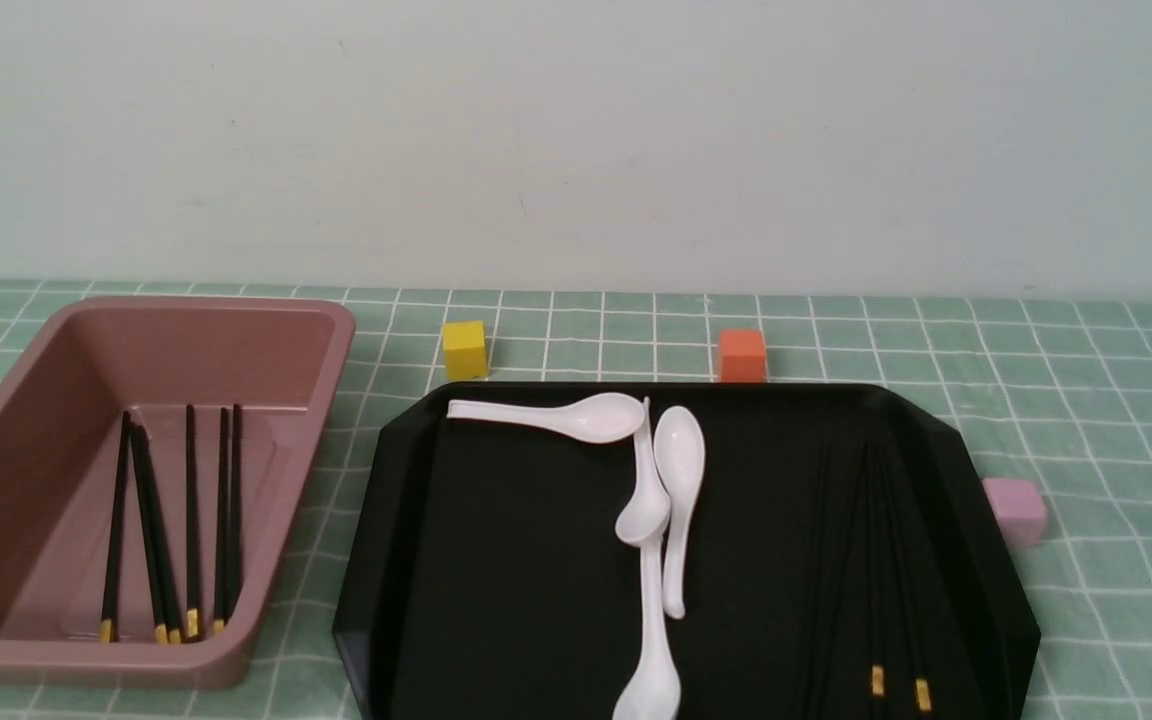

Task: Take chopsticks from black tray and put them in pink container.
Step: 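Move the gripper over the chopsticks on the black tray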

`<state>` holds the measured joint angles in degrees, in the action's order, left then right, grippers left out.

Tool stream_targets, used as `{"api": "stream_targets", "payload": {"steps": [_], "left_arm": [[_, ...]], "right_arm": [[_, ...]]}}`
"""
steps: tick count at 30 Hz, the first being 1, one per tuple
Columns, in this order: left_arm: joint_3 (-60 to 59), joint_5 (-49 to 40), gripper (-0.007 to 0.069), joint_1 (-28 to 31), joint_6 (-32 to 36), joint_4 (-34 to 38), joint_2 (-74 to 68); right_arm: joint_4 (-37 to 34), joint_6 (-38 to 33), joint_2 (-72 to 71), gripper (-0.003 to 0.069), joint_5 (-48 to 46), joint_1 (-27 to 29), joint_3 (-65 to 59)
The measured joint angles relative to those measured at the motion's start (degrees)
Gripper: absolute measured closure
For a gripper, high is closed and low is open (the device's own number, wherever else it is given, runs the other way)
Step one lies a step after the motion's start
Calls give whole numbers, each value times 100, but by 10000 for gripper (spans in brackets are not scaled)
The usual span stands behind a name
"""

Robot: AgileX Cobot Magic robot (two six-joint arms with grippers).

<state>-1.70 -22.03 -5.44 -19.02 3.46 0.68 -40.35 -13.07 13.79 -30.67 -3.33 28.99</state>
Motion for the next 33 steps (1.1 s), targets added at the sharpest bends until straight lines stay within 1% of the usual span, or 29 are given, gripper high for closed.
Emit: {"api": "stream_targets", "payload": {"steps": [4,7,9,12,14,16,17,20,22,23,24,26,27,28,29,31,33], "left_arm": [[0,0,531,0,0,0,0],[0,0,531,0,0,0,0],[0,0,531,0,0,0,0],[0,0,531,0,0,0,0],[0,0,531,0,0,0,0],[0,0,531,0,0,0,0],[0,0,531,0,0,0,0],[0,0,531,0,0,0,0],[0,0,531,0,0,0,0],[0,0,531,0,0,0,0],[0,0,531,0,0,0,0],[0,0,531,0,0,0,0],[0,0,531,0,0,0,0],[0,0,531,0,0,0,0],[0,0,531,0,0,0,0],[0,0,531,0,0,0,0],[0,0,531,0,0,0,0]], "right_arm": [[569,101,1701,657,-1724,0,618],[659,165,2906,657,-2492,0,656],[607,16,3548,653,-2702,0,666],[235,-518,4640,635,-2733,0,732],[121,-748,5080,622,-2718,-41,815],[99,-833,5595,609,-2572,-268,1028],[134,-750,5804,606,-2475,-389,1112],[454,-140,6312,601,-2040,-908,1417],[972,700,6674,590,-1692,-1401,1707],[1028,783,6743,589,-1668,-1443,1733],[1455,1393,6977,571,-1506,-1729,1924],[2163,2354,7308,529,-1309,-2105,2213],[2285,2442,7335,524,-1296,-2161,2239],[2691,3070,7553,483,-1207,-2328,2434],[2796,3209,7578,473,-1196,-2369,2481],[3348,3933,7888,404,-1143,-2550,2751],[3526,4272,8081,354,-1052,-2597,2875]]}}
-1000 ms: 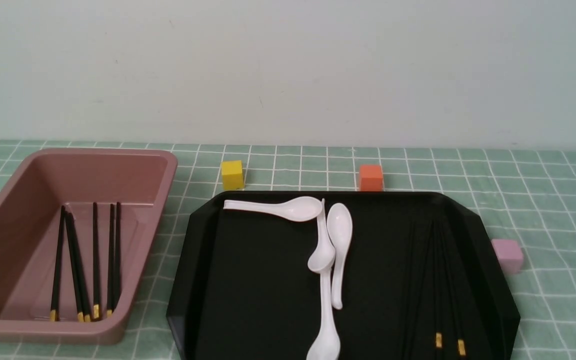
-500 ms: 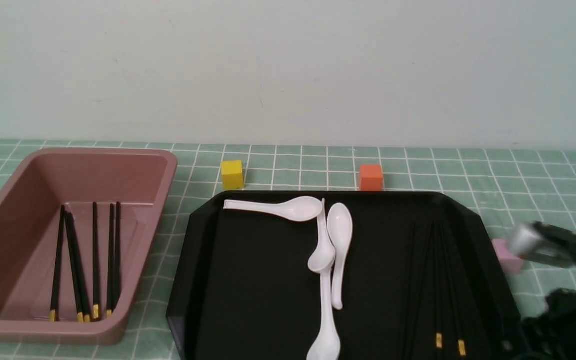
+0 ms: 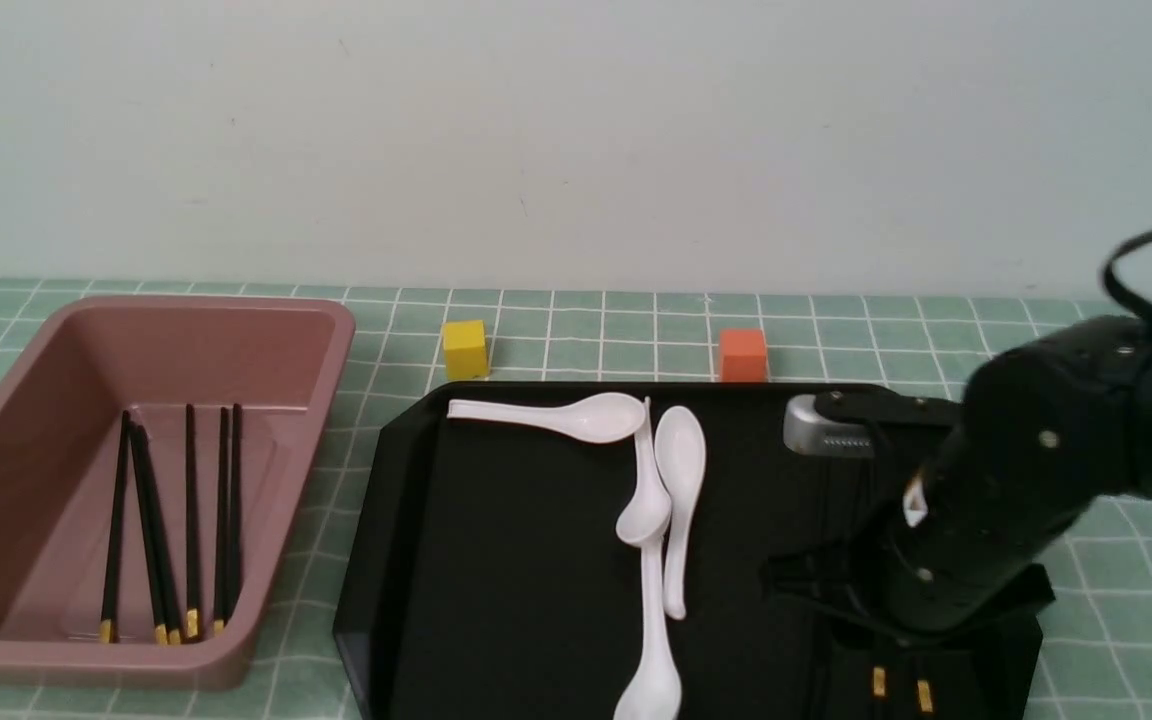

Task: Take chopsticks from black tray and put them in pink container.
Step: 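Move the gripper over the chopsticks on the black tray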

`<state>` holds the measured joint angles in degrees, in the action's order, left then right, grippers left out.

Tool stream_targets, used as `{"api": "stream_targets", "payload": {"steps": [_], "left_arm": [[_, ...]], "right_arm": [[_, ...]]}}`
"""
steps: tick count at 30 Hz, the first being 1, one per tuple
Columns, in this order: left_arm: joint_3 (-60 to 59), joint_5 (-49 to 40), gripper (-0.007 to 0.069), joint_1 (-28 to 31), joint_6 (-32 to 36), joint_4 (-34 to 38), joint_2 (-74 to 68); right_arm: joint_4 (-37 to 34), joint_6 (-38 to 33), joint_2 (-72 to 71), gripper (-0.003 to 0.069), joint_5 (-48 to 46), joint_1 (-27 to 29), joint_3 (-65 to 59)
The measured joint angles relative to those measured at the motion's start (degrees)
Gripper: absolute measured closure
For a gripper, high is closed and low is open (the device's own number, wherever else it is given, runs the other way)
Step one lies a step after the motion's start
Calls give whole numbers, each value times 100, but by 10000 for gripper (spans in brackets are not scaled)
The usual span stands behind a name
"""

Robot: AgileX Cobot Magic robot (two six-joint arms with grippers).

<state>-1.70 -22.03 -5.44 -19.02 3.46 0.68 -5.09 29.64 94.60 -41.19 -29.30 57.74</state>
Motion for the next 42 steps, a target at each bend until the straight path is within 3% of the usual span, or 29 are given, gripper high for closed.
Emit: {"api": "stream_targets", "payload": {"steps": [6,21,42], "left_arm": [[0,0,525,0,0,0,0],[0,0,517,0,0,0,0],[0,0,501,0,0,0,0]], "right_arm": [[131,471,542,279,285,-7,83],[92,667,1129,275,412,-11,192],[280,531,1241,497,124,-97,266]]}}
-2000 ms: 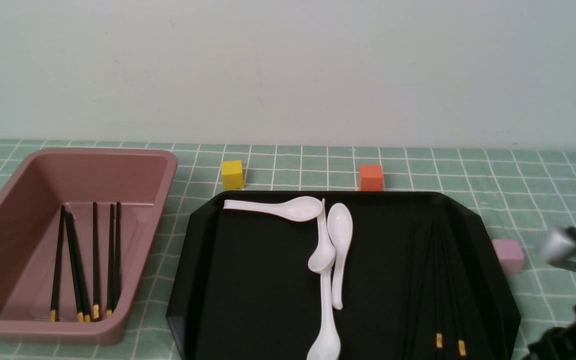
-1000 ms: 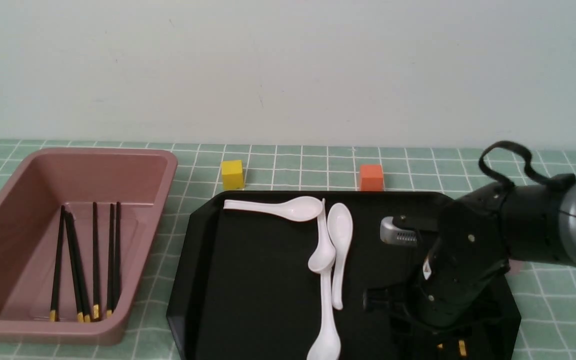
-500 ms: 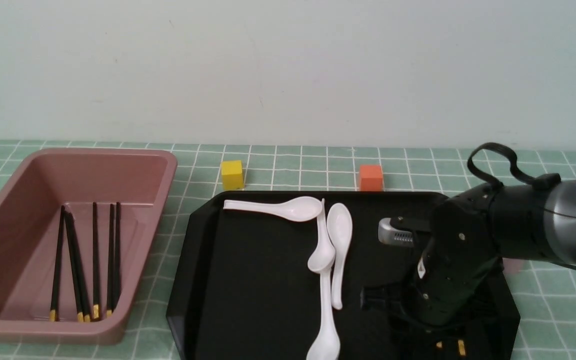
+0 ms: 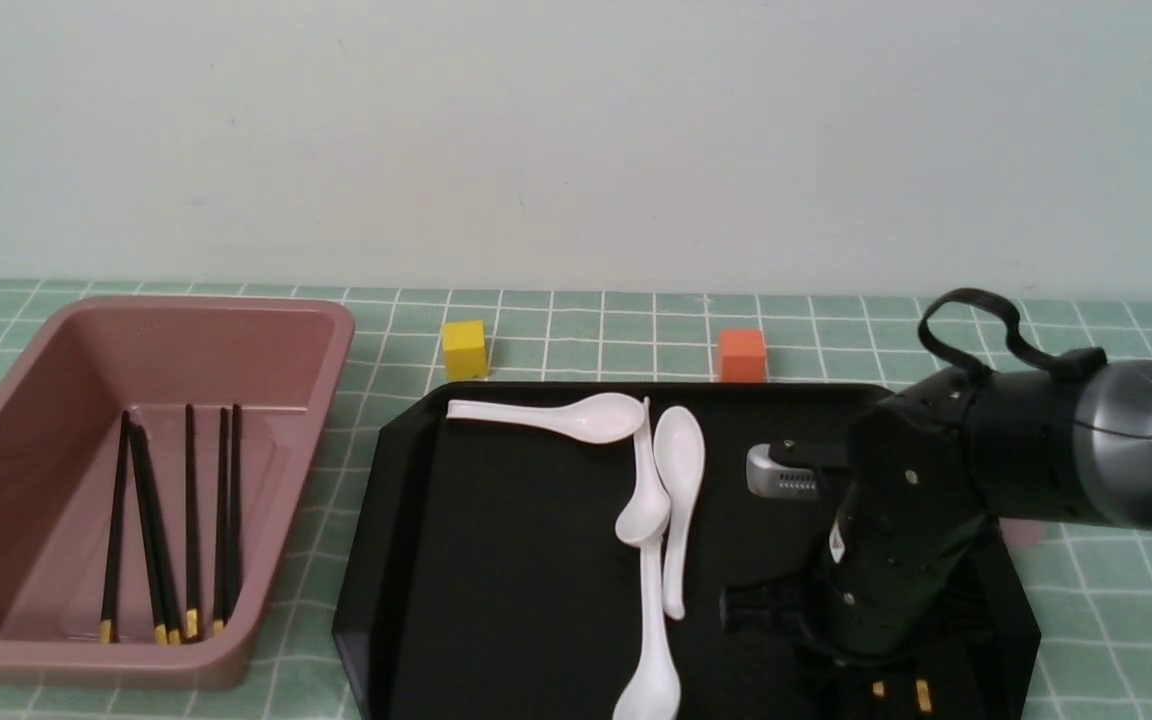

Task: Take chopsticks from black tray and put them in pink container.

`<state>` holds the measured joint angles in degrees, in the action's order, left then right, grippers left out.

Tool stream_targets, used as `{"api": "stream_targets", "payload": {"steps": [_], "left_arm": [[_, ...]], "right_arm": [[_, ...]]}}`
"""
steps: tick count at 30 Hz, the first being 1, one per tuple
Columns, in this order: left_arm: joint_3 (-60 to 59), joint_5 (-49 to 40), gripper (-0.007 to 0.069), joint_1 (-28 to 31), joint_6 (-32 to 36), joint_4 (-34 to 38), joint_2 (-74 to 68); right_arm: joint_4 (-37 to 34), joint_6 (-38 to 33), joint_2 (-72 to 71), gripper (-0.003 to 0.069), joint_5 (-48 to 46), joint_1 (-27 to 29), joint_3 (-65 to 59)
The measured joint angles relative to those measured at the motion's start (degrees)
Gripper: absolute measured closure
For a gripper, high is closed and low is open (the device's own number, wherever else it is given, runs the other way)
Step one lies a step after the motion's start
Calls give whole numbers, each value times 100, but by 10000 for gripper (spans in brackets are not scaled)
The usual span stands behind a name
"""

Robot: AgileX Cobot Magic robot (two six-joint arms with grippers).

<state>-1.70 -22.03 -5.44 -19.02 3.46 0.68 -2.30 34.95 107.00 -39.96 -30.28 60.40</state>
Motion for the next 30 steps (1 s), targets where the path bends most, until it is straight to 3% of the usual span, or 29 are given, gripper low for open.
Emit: {"api": "stream_targets", "payload": {"steps": [3,12,23,26,30], "left_arm": [[0,0,498,0,0,0,0],[0,0,491,0,0,0,0],[0,0,481,0,0,-6,0],[0,0,479,0,0,-6,0],[0,0,478,0,0,-11,0]], "right_arm": [[-20,-186,0,543,-14,0,0],[-154,-598,-293,543,-305,-57,-80],[-193,-742,-2102,543,-870,-75,-19],[-389,-1008,-2269,543,-937,-75,285],[-1419,-2126,-2159,543,-943,-111,1205]]}}
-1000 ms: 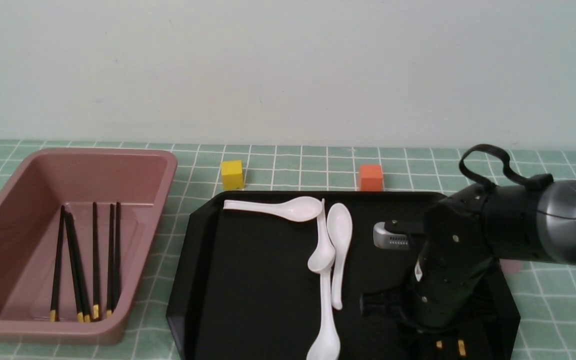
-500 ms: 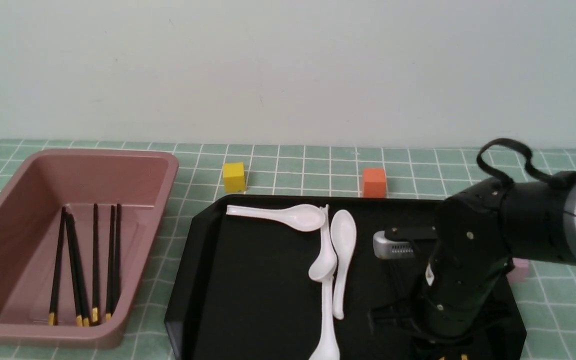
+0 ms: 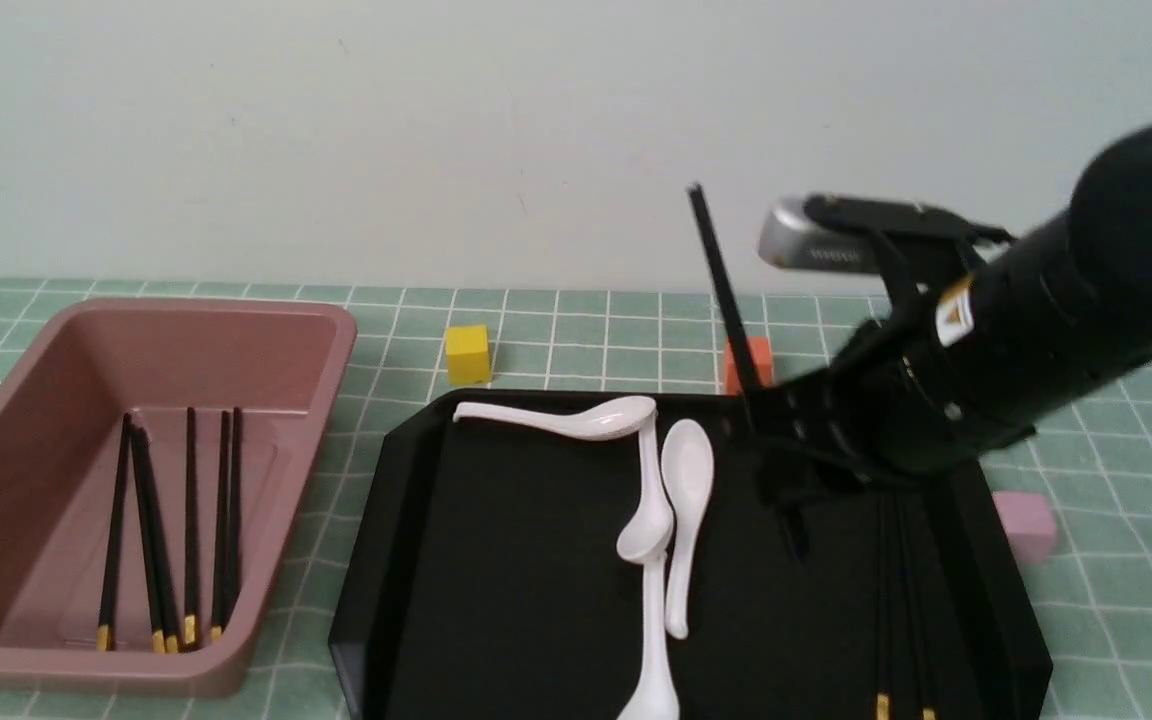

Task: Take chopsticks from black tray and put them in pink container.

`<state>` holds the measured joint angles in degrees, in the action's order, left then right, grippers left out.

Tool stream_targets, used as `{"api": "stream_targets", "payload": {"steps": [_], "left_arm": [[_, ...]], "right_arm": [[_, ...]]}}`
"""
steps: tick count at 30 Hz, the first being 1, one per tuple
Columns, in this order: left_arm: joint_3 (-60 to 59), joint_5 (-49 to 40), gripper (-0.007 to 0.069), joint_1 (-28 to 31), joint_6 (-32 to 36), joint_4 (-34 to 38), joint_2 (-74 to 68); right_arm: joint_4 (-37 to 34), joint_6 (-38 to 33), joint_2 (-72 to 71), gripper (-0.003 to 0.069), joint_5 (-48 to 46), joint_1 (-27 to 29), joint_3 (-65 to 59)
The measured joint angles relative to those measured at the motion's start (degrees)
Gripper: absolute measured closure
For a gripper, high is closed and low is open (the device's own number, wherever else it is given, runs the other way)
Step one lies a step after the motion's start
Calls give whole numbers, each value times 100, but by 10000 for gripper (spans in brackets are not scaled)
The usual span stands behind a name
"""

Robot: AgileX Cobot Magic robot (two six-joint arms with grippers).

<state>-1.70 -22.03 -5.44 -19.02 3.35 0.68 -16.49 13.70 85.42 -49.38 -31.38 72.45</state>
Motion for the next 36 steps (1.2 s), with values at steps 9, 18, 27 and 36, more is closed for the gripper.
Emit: {"api": "stream_targets", "payload": {"steps": [9,18,27,36], "left_arm": [[0,0,478,0,0,0,0],[0,0,478,0,0,0,0],[0,0,478,-2,0,-4,0],[0,0,478,-2,0,-4,0]], "right_arm": [[-2123,-1960,2051,543,293,-1047,2299],[-2787,-2356,4566,543,1180,-1847,4483],[-2805,-2250,5248,375,1562,-1887,4916],[-2263,-2228,4617,416,110,-1637,4929]]}}
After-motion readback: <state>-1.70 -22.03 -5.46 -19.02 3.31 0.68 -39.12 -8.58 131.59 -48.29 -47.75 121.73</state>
